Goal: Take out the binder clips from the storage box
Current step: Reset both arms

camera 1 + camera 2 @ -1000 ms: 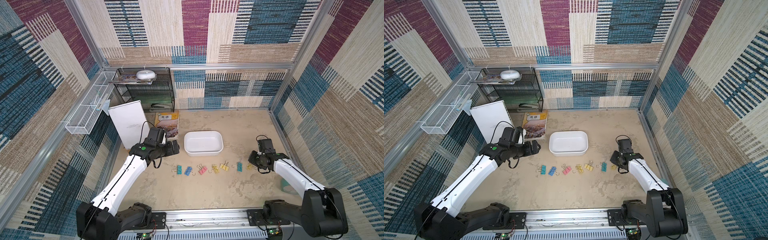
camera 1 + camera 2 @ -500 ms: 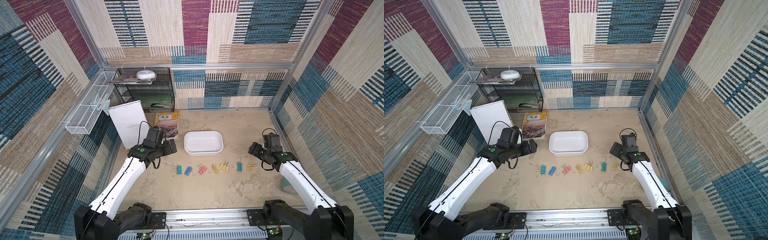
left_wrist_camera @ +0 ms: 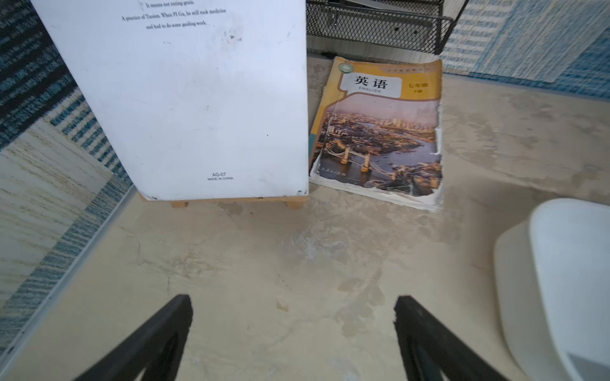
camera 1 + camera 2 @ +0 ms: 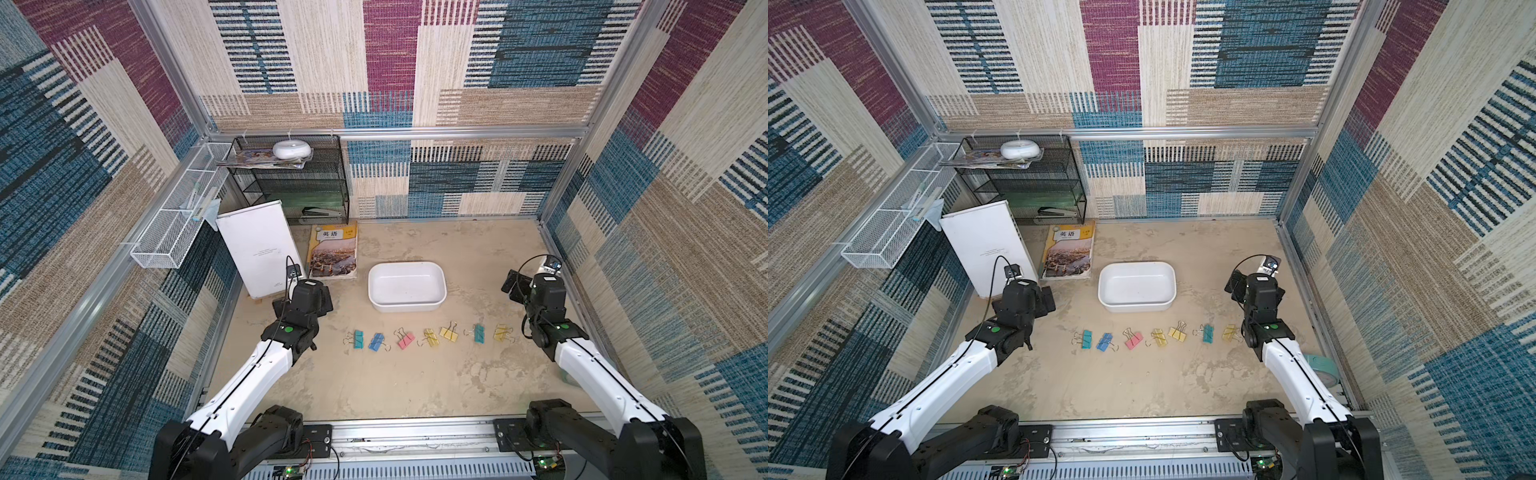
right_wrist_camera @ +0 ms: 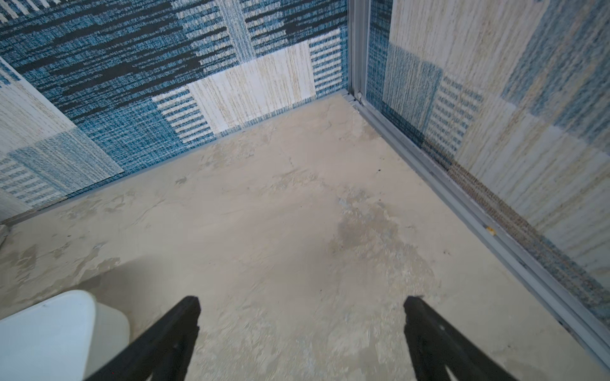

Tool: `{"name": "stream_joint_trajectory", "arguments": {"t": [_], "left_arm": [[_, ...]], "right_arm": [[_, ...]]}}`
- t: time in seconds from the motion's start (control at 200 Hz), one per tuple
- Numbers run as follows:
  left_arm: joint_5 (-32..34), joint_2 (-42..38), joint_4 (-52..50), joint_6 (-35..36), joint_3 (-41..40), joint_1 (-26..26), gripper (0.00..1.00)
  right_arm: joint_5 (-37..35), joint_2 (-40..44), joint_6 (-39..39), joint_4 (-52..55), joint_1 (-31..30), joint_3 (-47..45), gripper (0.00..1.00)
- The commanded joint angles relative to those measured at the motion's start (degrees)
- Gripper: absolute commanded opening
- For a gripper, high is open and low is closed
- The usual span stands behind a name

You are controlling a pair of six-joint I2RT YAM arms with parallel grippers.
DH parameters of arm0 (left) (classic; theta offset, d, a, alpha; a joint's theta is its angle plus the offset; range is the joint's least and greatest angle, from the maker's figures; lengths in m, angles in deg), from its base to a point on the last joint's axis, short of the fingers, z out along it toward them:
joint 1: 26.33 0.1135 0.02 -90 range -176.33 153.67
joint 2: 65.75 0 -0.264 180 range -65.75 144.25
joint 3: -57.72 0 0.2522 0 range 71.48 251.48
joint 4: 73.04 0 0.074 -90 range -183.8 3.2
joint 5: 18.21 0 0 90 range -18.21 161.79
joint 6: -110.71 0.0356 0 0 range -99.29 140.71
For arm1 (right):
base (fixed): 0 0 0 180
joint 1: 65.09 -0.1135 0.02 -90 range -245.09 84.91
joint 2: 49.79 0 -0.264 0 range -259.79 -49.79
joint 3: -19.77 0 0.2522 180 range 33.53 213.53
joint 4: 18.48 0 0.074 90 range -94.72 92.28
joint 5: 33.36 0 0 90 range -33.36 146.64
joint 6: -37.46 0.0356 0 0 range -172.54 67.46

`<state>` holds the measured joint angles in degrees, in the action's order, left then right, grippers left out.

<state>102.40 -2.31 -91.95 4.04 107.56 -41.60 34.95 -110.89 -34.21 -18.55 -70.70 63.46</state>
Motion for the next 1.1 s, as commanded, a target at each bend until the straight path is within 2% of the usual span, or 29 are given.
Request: {"name": "stream_joint_trajectory", "arguments": {"t": [0.0, 0.11, 0.21, 0.31, 0.361, 0.396, 0.431, 0.471, 0.586, 0.651, 0.721, 0.781, 0.821, 0.946, 1.092], "left_arm": [[3.72, 6.35, 17.14, 9.41, -1.53, 2.38, 1.0], [5.12, 16.8, 19.09, 10.32, 0.31, 5.23, 1.0], [4.2, 22.78, 30.98, 14.18, -2.11, 6.28, 0.99], [0.5, 24.18, 36.03, 17.38, -2.46, 6.87, 0.99], [-0.21, 25.06, 36.25, 16.18, -2.81, 7.79, 0.99], [-1.16, 25.44, 41.67, 16.44, -4.47, 8.41, 0.99], [-2.34, 24.6, 41.5, 15.75, -5.26, 8.99, 0.99], [-4.86, 23.41, 41.67, 14.86, -6.2, 9.97, 0.99], [-12.86, 21.78, 48.99, 12.94, -12.21, 13.46, 0.99], [-16.59, 24.87, 58.84, 13.95, -15.3, 14.46, 0.99], [-19.26, 23.8, 51.64, 14.37, -12.69, 14.51, 0.99], [-20.3, 25.09, 54.48, 14.38, -13.0, 15.11, 0.99], [-20.48, 24.51, 52.62, 14.17, -12.58, 15.21, 0.99], [-20.59, 24.59, 52.98, 14.2, -12.62, 15.27, 0.99], [-20.68, 24.56, 52.52, 14.12, -12.51, 15.33, 0.99]], "right_arm": [[-6.47, -5.08, -8.56, -20.33, -0.04, -2.88, 0.99], [-9.33, -14.13, -11.83, -24.41, -0.02, -2.39, 0.99], [-10.82, -20.12, -13.99, -32.8, 0.05, -4.14, 0.99], [-8.92, -22.57, -15.88, -41.05, 0.1, -7.34, 0.99], [-8.0, -23.36, -16.25, -44.27, 0.15, -9.05, 0.99], [-7.39, -23.74, -16.47, -47.85, 0.16, -11.02, 0.99], [-6.7, -24.17, -16.64, -51.38, 0.2, -12.88, 0.99], [-5.14, -24.5, -17.63, -55.22, 0.24, -14.51, 0.99], [-2.19, -23.6, -18.31, -57.61, 0.31, -16.52, 0.99], [-0.11, -23.44, -18.59, -60.47, 0.49, -18.22, 0.99], [2.94, -23.89, -18.33, -62.03, 1.52, -19.19, 0.99], [3.88, -27.59, -19.17, -67.72, 1.89, -20.03, 0.99], [3.42, -29.74, -19.51, -71.45, 1.91, -20.01, 0.99], [4.14, -26.88, -18.28, -61.46, 2.08, -17.5, 0.99], [4.3, -26.75, -18.25, -61.46, 2.29, -17.63, 0.99]]}}
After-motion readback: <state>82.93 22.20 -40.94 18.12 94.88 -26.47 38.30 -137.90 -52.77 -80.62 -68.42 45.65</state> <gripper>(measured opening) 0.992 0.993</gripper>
